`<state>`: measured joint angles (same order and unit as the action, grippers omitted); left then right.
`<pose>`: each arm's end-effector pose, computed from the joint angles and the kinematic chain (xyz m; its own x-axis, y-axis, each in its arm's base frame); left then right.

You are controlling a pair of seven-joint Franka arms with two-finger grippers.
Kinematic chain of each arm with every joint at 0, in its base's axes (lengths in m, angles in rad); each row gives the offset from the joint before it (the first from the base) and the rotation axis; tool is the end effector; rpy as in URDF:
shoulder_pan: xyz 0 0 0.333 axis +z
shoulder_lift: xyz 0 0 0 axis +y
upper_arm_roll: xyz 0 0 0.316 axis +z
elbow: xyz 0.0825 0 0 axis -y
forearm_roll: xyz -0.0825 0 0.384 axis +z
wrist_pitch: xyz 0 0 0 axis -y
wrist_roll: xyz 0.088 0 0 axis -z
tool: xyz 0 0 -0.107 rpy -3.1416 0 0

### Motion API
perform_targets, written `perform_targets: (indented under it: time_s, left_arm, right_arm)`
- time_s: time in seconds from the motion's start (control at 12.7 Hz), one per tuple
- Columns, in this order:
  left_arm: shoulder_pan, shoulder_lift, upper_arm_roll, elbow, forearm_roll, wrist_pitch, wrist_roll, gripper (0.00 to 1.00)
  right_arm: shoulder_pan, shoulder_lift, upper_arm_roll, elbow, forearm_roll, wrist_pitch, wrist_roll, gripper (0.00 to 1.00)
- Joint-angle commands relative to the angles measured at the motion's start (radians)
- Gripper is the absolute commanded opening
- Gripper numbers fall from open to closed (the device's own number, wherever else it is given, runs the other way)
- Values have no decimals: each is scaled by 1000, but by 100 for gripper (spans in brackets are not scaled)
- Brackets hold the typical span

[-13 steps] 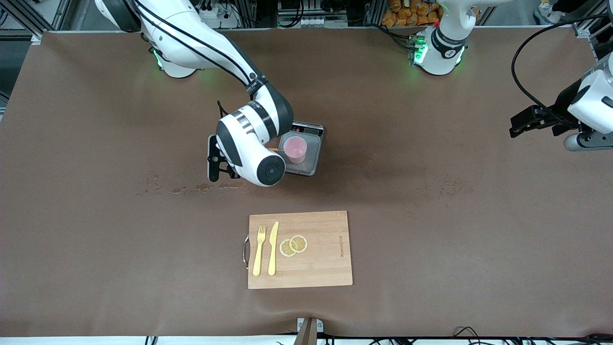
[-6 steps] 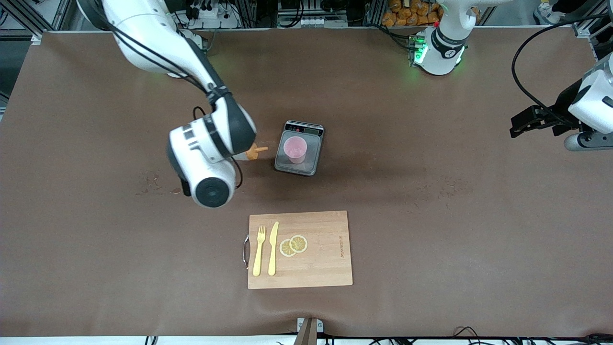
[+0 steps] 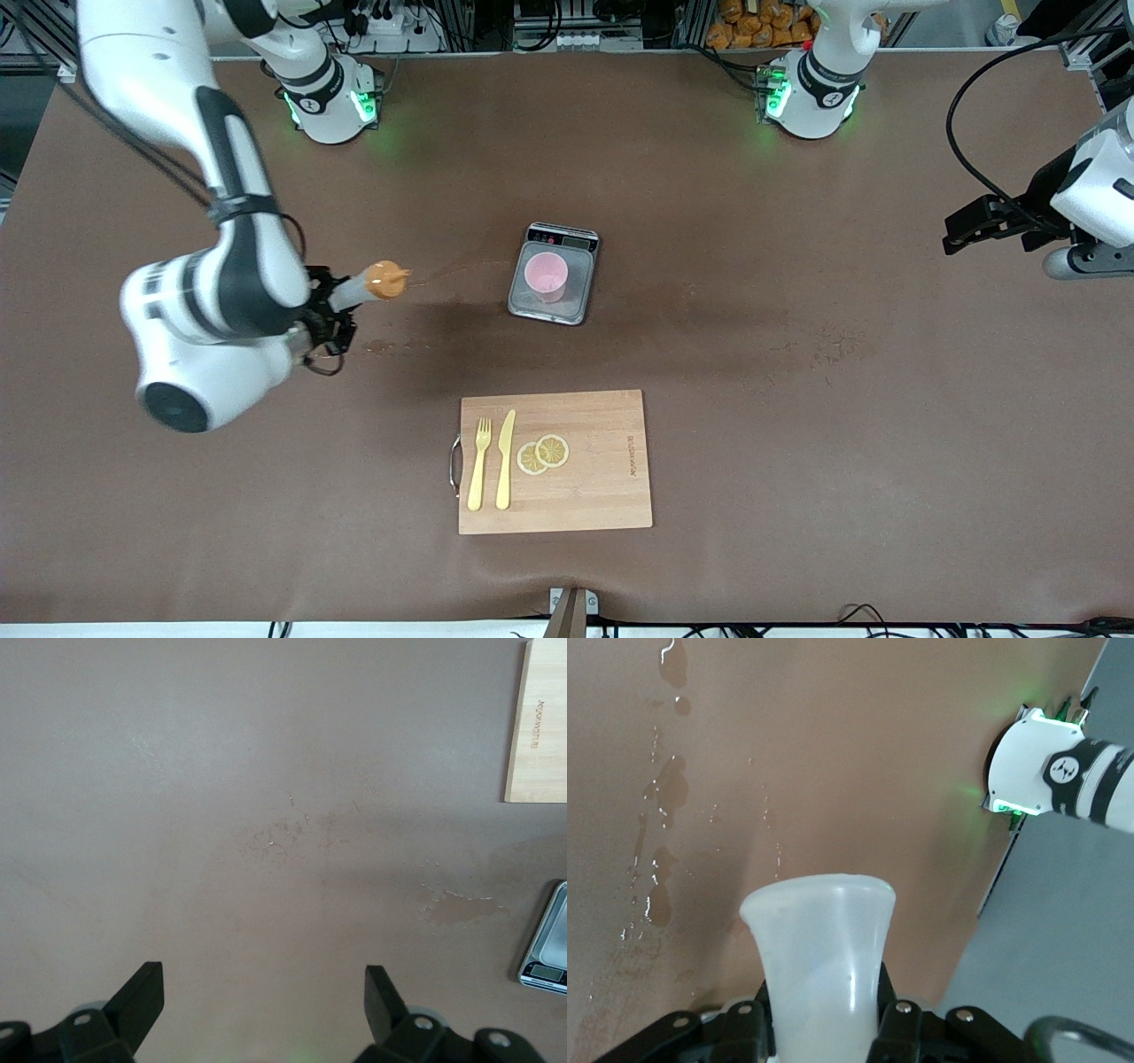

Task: Add sauce to pink cup with both arms
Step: 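Carry the bottle back toward its starting spot with the right gripper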

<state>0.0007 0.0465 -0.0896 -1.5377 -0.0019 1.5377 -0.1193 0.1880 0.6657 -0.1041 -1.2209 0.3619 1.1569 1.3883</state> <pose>0.5629 -0.0492 0.6113 0.9984 0.0303 -0.0467 0.0304 -0.9995 0.0005 0.6387 0.1172 0.3581 0.1270 -0.9124 -0.3891 -0.7293 -0.3518 0.5869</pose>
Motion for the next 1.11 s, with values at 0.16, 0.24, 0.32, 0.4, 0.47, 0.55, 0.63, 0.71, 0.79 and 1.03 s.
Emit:
perform_targets:
  time_s: [0.16,0.24,0.32,0.4,0.47,0.55,0.63,0.71,0.79,1.03]
  left_arm:
    - [-1,-7,4,-5,-9,6,20,100]
    - [-2,-7,2,-5,-9,6,20,100]
    - [-1,-10,2,-5,-10,4,18,100]
    - [1,-13,2,-5,-10,4,18,100]
    - [1,-13,2,-7,-10,4,18,100]
    - [1,-13,2,-7,-10,4,18,100]
    - [1,-13,2,-7,-10,4,18,100]
    - [1,-14,2,-10,-10,4,18,100]
    - [1,-14,2,-9,-10,4,18,100]
    - [1,-16,1,-12,-10,4,20,100]
  right_arm:
    - [-202,-18,20,-37,68,-59,-257,13]
    - [-226,-11,18,-38,68,-60,-309,16]
    - [-260,1,18,-40,68,-60,-363,18]
    - [-287,15,18,-40,68,-59,-406,18]
    - [-312,34,18,-40,71,-57,-446,18]
    - [-352,50,18,-40,84,-56,-490,18]
    - [-387,72,18,-42,110,-55,-539,18]
    - [-418,92,20,-45,121,-54,-576,18]
    - [-430,115,18,-45,126,-49,-595,18]
    - [-519,202,18,-45,181,-43,-695,18]
